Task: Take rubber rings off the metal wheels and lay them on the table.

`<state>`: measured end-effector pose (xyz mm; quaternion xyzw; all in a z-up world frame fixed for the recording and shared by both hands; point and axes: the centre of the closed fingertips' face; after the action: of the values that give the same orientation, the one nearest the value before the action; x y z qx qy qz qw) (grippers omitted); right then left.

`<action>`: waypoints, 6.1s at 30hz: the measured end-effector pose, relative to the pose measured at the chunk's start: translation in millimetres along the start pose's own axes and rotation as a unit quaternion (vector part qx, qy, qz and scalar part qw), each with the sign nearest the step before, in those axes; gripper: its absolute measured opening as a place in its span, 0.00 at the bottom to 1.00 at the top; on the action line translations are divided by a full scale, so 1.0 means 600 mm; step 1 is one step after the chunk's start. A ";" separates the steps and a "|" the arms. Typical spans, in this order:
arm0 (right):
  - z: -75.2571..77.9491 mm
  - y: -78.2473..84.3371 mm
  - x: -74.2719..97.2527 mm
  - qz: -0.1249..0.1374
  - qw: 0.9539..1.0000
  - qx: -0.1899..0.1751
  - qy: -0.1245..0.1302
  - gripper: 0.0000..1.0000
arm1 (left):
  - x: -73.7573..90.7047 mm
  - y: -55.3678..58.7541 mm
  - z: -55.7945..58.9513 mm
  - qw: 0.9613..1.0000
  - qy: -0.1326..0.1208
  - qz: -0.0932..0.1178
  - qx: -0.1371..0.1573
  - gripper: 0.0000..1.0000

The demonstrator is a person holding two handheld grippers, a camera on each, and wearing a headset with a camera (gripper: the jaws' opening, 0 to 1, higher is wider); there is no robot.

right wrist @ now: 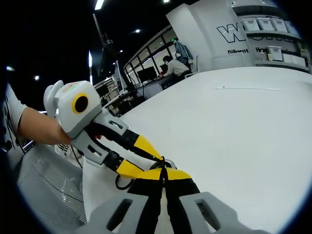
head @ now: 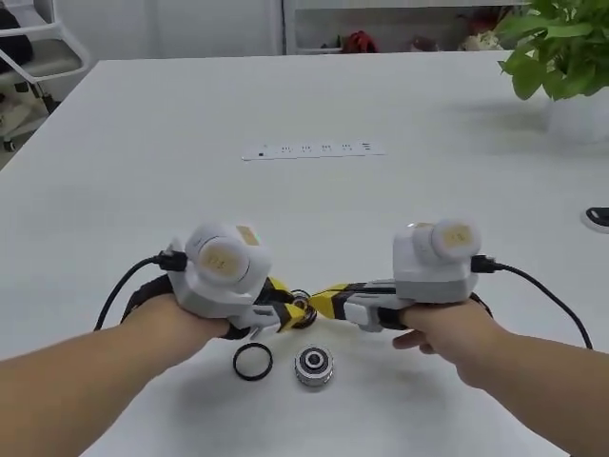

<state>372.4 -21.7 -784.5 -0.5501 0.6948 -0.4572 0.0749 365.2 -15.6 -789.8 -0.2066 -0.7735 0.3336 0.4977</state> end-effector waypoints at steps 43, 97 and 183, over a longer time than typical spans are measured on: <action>-0.052 -0.014 0.003 0.003 0.997 -0.046 -0.055 0.00 | 0.128 0.025 0.015 0.999 0.000 0.040 0.036 0.51; -0.126 0.080 -0.031 -0.105 0.986 -0.057 -0.118 0.00 | 0.166 0.067 0.053 0.998 0.011 0.028 0.051 0.57; 0.006 0.037 0.000 -0.066 0.992 0.110 -0.007 0.19 | 0.063 0.038 -0.001 0.998 0.028 0.019 0.059 0.46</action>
<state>359.5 -24.2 -802.4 -0.5863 0.6017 -0.5311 0.1099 349.8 24.9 -782.1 -0.2011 -0.7340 0.3820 0.5243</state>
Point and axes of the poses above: the centre of the closed fingertips' face, and the gripper's own axes: x roughly backward along the fingers, z roughly to its right, y roughly out of its underside, and after that the axes turned 14 degrees about -x, right-handed
